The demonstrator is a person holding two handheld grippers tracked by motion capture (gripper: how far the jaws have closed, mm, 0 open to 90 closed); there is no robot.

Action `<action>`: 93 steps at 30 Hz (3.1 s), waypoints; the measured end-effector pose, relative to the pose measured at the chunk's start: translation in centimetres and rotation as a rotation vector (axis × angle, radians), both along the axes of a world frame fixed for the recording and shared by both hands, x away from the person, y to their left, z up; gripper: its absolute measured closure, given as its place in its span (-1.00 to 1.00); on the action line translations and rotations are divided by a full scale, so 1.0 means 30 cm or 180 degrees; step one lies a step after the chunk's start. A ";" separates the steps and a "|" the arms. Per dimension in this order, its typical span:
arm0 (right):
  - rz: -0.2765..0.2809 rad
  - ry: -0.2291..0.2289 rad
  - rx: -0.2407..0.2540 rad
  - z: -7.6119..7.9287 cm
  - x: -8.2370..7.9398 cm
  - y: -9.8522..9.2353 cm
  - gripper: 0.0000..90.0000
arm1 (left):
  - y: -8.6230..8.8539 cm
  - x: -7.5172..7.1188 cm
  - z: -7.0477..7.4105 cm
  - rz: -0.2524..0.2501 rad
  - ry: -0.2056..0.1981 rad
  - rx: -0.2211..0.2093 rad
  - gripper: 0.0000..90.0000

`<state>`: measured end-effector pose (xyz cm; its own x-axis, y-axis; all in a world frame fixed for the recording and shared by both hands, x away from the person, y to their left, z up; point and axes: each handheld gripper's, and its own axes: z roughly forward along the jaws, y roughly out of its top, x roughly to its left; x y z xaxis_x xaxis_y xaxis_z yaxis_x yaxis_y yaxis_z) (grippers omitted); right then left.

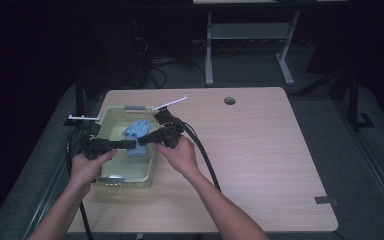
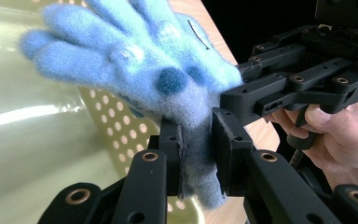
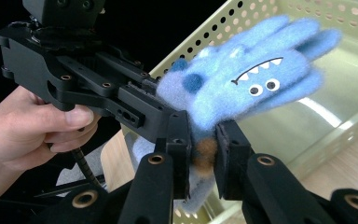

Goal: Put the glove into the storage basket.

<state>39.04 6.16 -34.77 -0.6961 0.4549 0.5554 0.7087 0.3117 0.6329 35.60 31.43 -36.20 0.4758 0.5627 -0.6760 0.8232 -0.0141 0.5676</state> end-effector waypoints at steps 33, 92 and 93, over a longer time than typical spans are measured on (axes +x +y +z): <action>-0.0013 0.0260 -0.0109 -0.142 0.063 0.147 0.67 | 0.094 0.034 -0.084 0.0219 0.0251 0.0473 0.69; -0.0101 0.0001 -0.0219 -0.079 0.014 -0.011 0.54 | -0.039 0.163 -0.195 0.0336 0.0735 0.2111 0.62; -0.0100 0.0008 -0.0210 -0.078 0.013 -0.013 0.54 | -0.038 0.164 -0.191 0.0354 0.0744 0.2080 0.60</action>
